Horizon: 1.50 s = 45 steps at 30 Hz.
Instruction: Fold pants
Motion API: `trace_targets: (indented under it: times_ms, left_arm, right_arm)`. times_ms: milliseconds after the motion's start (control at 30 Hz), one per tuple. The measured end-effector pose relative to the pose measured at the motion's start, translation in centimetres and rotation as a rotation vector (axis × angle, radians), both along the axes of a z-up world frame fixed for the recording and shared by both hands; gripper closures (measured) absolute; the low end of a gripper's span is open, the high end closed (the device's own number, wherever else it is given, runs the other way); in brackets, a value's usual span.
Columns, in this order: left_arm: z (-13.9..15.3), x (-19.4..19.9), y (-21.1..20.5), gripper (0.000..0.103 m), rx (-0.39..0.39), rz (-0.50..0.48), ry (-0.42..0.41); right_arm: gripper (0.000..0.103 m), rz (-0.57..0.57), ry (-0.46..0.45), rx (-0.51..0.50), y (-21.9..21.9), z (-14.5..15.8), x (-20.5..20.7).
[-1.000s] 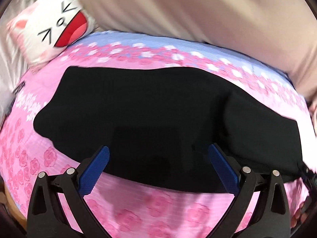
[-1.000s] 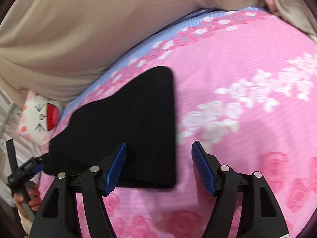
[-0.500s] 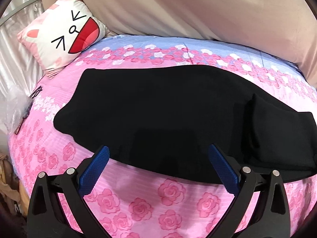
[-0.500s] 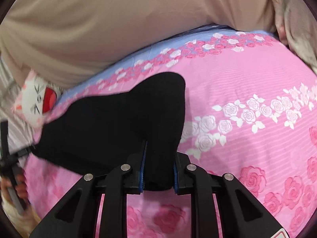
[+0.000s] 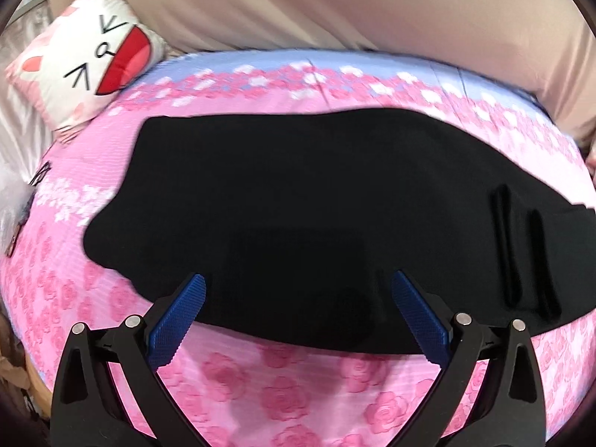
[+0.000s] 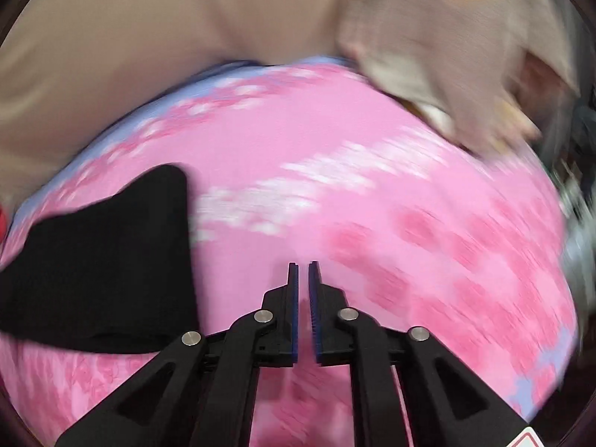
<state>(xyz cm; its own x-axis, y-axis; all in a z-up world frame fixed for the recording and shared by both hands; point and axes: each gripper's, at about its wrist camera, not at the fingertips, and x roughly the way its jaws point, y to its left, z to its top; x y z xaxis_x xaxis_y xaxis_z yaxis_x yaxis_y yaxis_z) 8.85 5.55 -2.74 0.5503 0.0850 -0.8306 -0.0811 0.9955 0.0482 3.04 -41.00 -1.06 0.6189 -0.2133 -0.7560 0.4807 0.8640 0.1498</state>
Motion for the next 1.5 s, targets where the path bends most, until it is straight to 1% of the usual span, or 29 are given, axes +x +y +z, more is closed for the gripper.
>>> trace_targets:
  times_ms: [33,67,100,133,167,233,267,333,367,400,433,467,500,633,700,767,833,867,933,967,1000,1033,1167,1233,1267,1333,1367,1433,1500]
  left_arm:
    - [-0.2,0.0,-0.4,0.005,0.002,-0.006,0.001]
    - [-0.2,0.0,-0.6,0.005,-0.001,-0.009,-0.002]
    - [-0.1,0.0,-0.8,0.005,-0.010,-0.013,-0.006]
    - [-0.1,0.0,-1.0,0.005,-0.018,-0.019,-0.006]
    - [0.0,-0.1,-1.0,0.005,-0.022,-0.023,-0.007]
    - [0.3,-0.4,-1.0,0.005,-0.023,-0.025,-0.018]
    - [0.5,-0.7,-0.8,0.005,-0.024,-0.026,-0.025]
    - [0.9,-1.5,0.0,0.005,-0.026,-0.024,-0.038]
    - [1.0,-2.0,0.7,0.005,-0.023,-0.020,-0.042]
    - [1.0,-2.3,1.1,0.005,-0.021,-0.017,-0.043]
    - [0.9,-2.6,1.7,0.005,-0.017,-0.013,-0.042]
    - [0.8,-2.8,2.1,0.005,-0.015,-0.009,-0.041]
    - [0.7,-3.1,2.8,0.005,-0.018,0.000,-0.041]
    - [0.2,-3.1,4.2,0.005,-0.048,0.023,-0.038]
    - [0.0,-2.8,4.7,0.005,-0.072,0.033,-0.040]
    - [0.1,-2.6,5.0,0.005,-0.087,0.034,-0.044]
    - [0.2,-2.6,5.4,0.005,-0.091,0.031,-0.047]
    - [0.3,-2.7,5.8,0.005,-0.087,0.030,-0.049]
    - [0.6,-3.3,7.3,0.005,-0.071,0.046,-0.063]
    - [0.6,-3.6,8.3,0.005,-0.066,0.066,-0.067]
    - [0.4,-3.8,9.1,0.005,-0.069,0.087,-0.068]
    - [0.1,-3.8,9.7,0.005,-0.075,0.104,-0.065]
    - [-0.7,-3.2,11.0,0.005,-0.134,0.129,-0.042]
    - [-0.6,-2.9,10.7,0.005,-0.139,0.113,-0.045]
    - [-0.4,-3.0,10.4,0.005,-0.134,0.098,-0.053]
    - [-0.4,-3.0,10.0,0.005,-0.117,0.078,-0.053]
    - [-0.5,-2.9,9.9,0.005,-0.106,0.076,-0.047]
    - [-0.9,-2.7,10.6,0.005,-0.102,0.106,-0.036]
    - [-1.3,-2.5,12.1,0.005,-0.148,0.149,-0.024]
  right_arm:
    - [0.093,0.060,-0.047,-0.028,1.8,1.1,-0.4]
    - [0.085,0.144,-0.082,-0.077,5.1,2.4,-0.1]
    - [0.071,0.221,-0.104,-0.086,7.7,2.9,0.3]
    - [0.039,0.312,-0.127,-0.069,10.4,3.1,0.8]
    - [0.029,0.442,-0.143,-0.036,14.0,2.8,1.8]
    - [0.031,0.601,-0.109,-0.025,19.1,1.6,3.6]
    - [0.034,0.672,-0.084,-0.053,22.0,0.5,4.7]
    - [0.034,0.720,-0.053,-0.101,24.3,-0.9,6.1]
    - [0.042,0.726,-0.020,-0.133,25.0,-1.9,7.2]
    - [0.087,0.715,0.014,-0.143,24.9,-2.7,7.9]
    - [0.097,0.711,0.050,-0.092,24.4,-3.4,8.9]
    - [0.097,0.692,0.033,-0.014,23.5,-3.4,9.5]
    - [0.097,0.679,0.019,0.003,23.2,-2.9,9.7]
    - [0.097,0.661,-0.102,0.024,24.6,1.3,10.2]
    - [0.097,0.687,-0.130,0.044,26.5,2.1,11.7]
    - [0.092,0.705,-0.082,0.023,28.4,0.3,13.8]
    - [0.089,0.720,0.035,-0.022,29.9,-3.2,14.9]
    - [0.089,0.715,0.013,-0.025,29.8,-3.7,14.2]
    - [0.067,0.699,-0.037,-0.076,29.6,-2.6,12.3]
    - [0.041,0.676,-0.060,-0.139,29.4,-1.8,11.1]
    - [0.029,0.674,-0.078,-0.181,29.5,-1.4,10.4]
    - [0.026,0.701,-0.083,-0.221,30.0,-1.3,9.9]
    - [0.034,0.747,0.004,-0.273,31.0,-2.9,11.1]
    - [0.044,0.734,0.071,-0.329,31.5,-4.9,12.4]
    - [0.047,0.727,0.058,-0.322,31.0,-5.2,12.5]
    - [0.078,0.695,0.047,-0.305,30.8,-4.7,12.7]
    - [0.085,0.669,0.048,-0.282,30.5,-4.0,13.1]
    - [0.085,0.636,0.010,-0.150,29.6,-2.7,13.8]
    - [0.085,0.632,-0.022,-0.069,29.8,-1.8,14.2]
